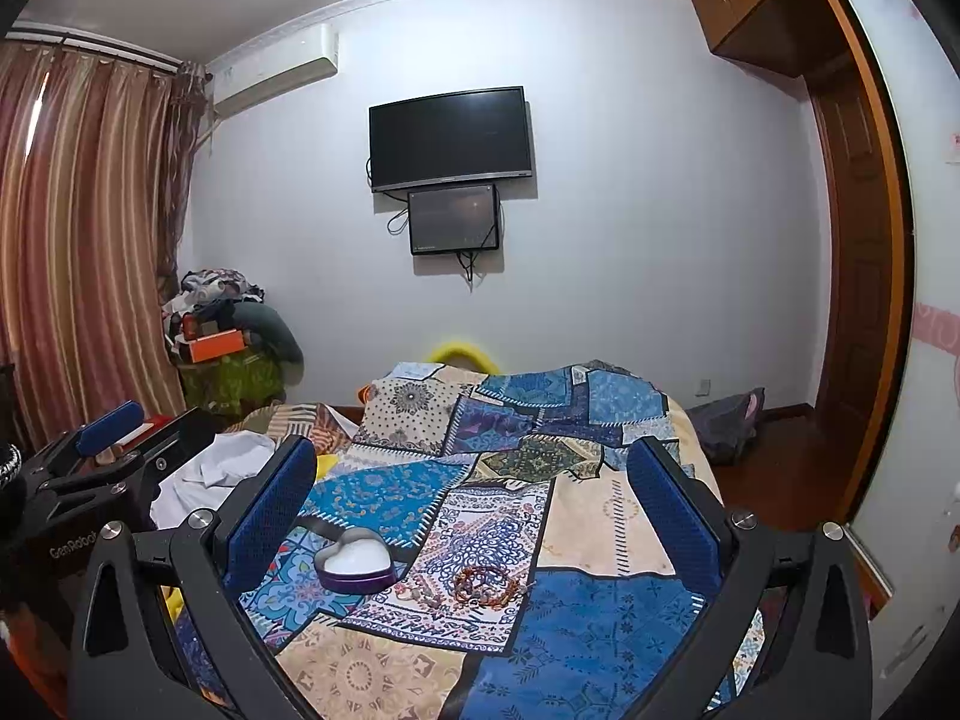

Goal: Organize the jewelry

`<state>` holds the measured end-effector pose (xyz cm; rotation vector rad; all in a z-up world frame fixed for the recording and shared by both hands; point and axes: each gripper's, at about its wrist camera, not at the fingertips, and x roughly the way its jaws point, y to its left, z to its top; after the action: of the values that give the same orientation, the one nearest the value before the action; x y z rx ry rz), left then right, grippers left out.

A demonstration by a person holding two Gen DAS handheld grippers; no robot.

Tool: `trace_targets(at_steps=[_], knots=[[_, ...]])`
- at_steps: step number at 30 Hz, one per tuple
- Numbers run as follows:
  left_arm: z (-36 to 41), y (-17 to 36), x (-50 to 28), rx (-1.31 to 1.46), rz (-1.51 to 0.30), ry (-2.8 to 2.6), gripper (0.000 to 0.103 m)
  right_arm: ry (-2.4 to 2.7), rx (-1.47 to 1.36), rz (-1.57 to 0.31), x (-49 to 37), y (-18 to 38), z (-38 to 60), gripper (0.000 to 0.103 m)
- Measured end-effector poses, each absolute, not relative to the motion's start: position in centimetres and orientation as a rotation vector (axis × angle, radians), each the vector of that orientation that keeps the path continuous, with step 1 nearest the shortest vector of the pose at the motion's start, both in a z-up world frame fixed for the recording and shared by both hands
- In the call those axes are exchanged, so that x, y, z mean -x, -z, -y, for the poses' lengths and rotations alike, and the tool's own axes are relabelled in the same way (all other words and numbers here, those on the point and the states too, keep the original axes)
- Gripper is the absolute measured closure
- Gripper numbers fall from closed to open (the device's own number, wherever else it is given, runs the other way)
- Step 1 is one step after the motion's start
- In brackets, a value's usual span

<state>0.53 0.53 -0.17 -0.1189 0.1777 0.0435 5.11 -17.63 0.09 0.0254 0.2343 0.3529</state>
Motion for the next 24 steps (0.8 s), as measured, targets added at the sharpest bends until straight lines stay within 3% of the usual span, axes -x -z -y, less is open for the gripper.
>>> trace_targets(at_steps=[24], knots=[[-0.44, 0.42, -0.93, 0.123, -0.182, -0.048, 0.0, -0.354, -0.025, -0.236, -5.18, -0.36, 17.95, 0.0]])
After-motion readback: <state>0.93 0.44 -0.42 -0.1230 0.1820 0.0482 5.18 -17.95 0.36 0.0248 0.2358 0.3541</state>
